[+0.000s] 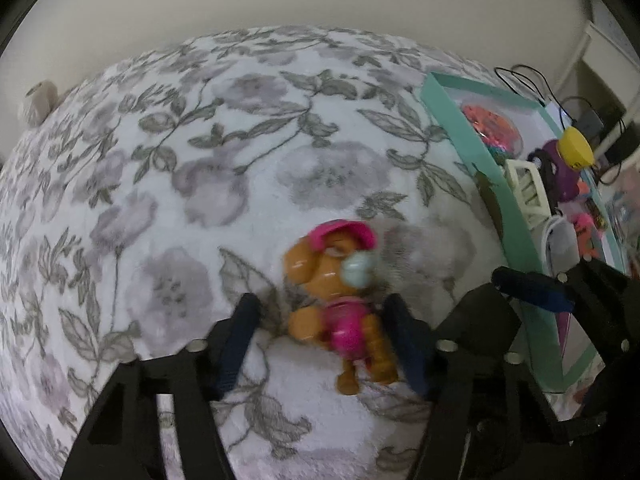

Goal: Organize rigid objects
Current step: 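Grasp the pink-hatted dog figurine with the left tool while the right tool grasps the black charger, then carry the figurine with the left tool while the right tool carries the charger over the box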

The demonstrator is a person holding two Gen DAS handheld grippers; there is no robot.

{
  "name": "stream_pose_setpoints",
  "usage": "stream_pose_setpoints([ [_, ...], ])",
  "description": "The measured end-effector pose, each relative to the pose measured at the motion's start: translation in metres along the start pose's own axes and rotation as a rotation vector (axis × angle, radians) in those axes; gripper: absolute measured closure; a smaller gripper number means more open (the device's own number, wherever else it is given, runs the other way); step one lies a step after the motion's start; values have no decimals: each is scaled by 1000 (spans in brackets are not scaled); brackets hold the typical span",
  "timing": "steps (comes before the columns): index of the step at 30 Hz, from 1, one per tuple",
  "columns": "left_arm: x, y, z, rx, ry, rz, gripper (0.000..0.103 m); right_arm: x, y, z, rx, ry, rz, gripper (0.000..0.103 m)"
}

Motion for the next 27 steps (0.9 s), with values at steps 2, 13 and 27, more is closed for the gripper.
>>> stream_pose_setpoints([
  [2, 0, 1, -1, -10, 7, 3, 54, 0, 0, 0, 0, 0, 0, 33],
  [13, -3, -8, -19, -48, 84, -10, 72, -2, 0, -1, 8, -3, 8, 34],
  [27, -5, -15, -58, -86, 196, -31, 72, -4, 2, -34, -24, 74, 9, 34],
])
Point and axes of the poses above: each gripper's, at about its wrist camera, not at the fingertips, and z roughly the way its jaws point, y to its right, x to its top, the point moved 1 cm from there along z, roughly the way its jaws point, and after that the axes turned 14 degrees about -y, right-handed, at the moved point
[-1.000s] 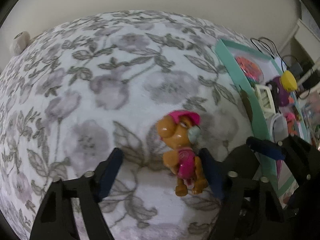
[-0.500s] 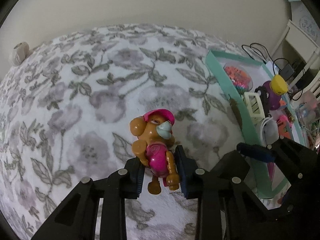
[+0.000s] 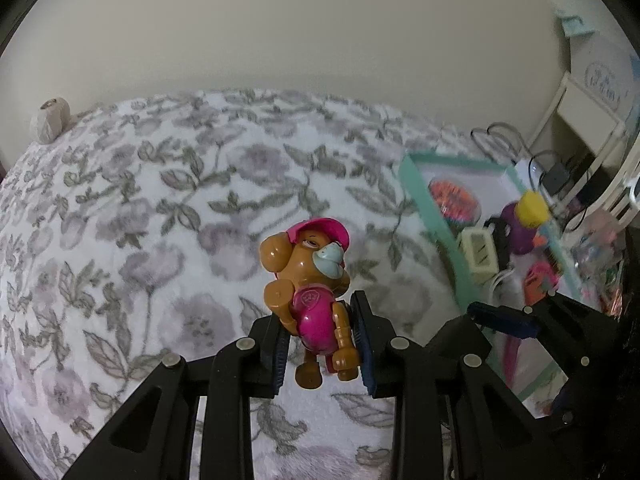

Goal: Organize rigid objects
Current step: 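Carry the figurine with the left tool while the right tool carries the charger over the box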

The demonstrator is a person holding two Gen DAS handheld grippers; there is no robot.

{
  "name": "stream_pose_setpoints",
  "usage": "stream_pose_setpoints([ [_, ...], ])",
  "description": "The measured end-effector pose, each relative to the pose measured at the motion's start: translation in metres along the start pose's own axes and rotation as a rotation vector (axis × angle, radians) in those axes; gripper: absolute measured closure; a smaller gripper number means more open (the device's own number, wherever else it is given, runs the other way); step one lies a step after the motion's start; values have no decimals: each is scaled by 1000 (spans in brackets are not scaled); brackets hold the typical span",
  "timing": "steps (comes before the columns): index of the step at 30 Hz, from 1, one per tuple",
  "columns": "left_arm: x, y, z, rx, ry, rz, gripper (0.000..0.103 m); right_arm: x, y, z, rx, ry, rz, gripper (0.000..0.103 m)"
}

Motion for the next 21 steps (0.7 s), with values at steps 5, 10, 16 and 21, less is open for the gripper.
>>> stream_pose_setpoints([
  [5, 2, 4, -25, -2, 76, 6, 72, -2, 11, -27, -23, 60, 22, 34],
  [10, 2, 12, -37, -21, 105, 22, 72, -8, 34, -50, -63, 100, 69, 34],
  [16, 3, 24, -43, -33, 117, 36, 72, -18, 77, -82, -121, 160, 176, 34],
  [21, 6, 40, -47, -44, 122, 62, 72, -29, 110, -102, -166, 198, 259, 34],
])
Point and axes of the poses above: each gripper's, at about its wrist camera, not at the fingertips, and z roughly the way its jaws point, y to its right, x to its top, the point moved 1 cm from there along z, roughly the way its jaws point, and after that the axes turned 14 degrees about -y, right-handed, at the moved point
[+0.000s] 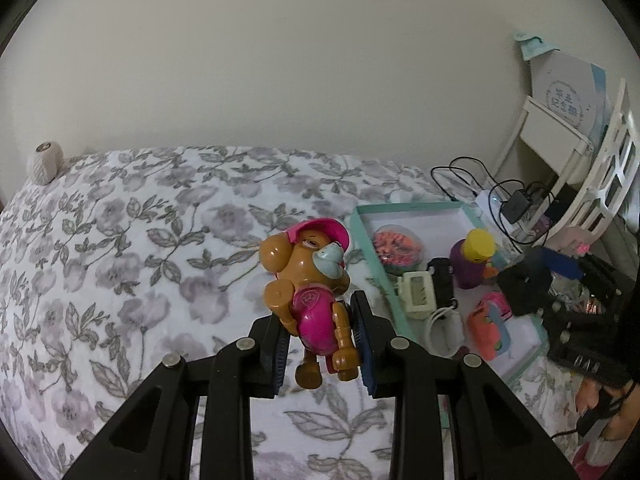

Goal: Organize rigid objects
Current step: 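Carry the figurine with the left tool while the right tool carries the charger over the box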

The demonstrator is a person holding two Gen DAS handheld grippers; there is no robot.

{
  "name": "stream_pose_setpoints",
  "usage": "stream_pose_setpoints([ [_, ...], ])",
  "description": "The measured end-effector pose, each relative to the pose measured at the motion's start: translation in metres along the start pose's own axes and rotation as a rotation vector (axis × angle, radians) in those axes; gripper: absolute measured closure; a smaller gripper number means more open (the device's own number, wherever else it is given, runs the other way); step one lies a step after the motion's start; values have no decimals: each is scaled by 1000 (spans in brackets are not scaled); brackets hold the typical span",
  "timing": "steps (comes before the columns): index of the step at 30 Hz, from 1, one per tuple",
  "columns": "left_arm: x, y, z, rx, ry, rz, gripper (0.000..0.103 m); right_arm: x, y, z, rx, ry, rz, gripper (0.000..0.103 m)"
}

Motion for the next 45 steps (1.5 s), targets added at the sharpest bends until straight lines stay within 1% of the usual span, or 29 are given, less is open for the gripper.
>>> stream_pose_setpoints([
  [6, 7, 30, -4, -15, 10, 51, 72, -5, 38, -19, -43, 41, 87, 34],
  [10, 12, 58, -5, -27, 18, 100, 72, -10, 61, -29, -74, 63, 140, 34],
  [15, 17, 93, -2, -40, 19, 157, 72, -19, 86, -36, -82, 80, 200, 34],
  [20, 18, 123, 8, -35, 5, 207, 72, -27, 102, -38, -87, 82, 243, 34],
  [25, 16, 150, 27, -29, -29, 247, 72, -32, 112, -41, -100, 91, 274, 34],
  [30, 13, 163, 51, -21, -70, 257, 72, -35, 119, -29, -86, 69, 300, 34],
  [37, 7, 163, 90, 13, -141, 236, 72, -32, 113, -1, -45, 16, 288, 34],
  [45, 6, 159, 106, 25, -156, 223, 72, -28, 101, 39, -1, -69, 269, 34],
])
Point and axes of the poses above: each gripper's, at about its wrist camera, not at the fingertips, and z roughly the way its jaws point, y to its right, x to its top, the point moved 1 cm from there along z, roughly the way its jaws point, and after that the axes turned 14 degrees about -y, right-handed, at the moved point
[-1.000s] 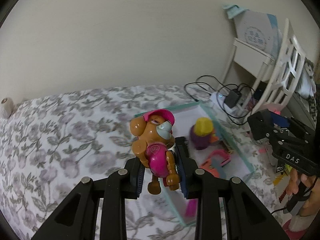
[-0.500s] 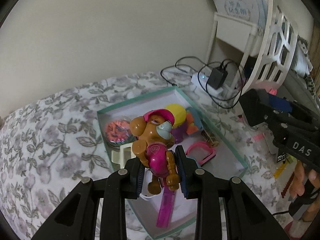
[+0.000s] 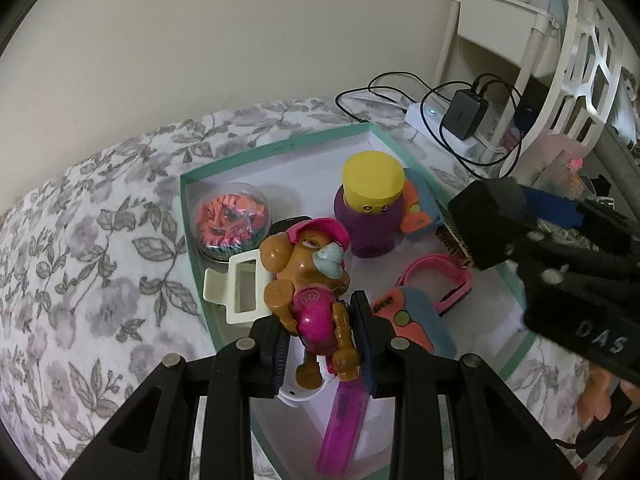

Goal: Organize rigid objects
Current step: 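Carry the figurine with the left tool while the right tool carries the charger over the box, then open the left tool to drop the figurine while the right tool releases the charger in the box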

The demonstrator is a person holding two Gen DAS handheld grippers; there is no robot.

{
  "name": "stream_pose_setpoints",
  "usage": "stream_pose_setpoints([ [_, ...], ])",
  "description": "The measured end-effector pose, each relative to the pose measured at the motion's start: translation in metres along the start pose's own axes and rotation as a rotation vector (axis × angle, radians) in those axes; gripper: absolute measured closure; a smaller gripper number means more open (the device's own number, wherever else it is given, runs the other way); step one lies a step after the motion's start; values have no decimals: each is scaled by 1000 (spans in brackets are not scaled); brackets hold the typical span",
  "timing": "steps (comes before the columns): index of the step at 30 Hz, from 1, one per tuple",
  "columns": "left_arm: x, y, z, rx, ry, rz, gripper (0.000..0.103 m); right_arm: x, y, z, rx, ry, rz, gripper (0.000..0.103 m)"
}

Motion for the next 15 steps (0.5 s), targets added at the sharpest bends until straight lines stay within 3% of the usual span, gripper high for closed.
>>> stream_pose_setpoints([
  [15, -1, -2, 9, 3, -5, 2, 72, -1, -13, 26, 8, -80, -31, 33],
])
Point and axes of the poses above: each gripper's, at about its wrist camera, not at the fingertips, and z roughly the way its jaws point, y to its right, x to its top, the point moved 1 cm from there along z, roughly the way its jaws point, and after that the axes turned 14 degrees about -y, right-handed, at the moved point
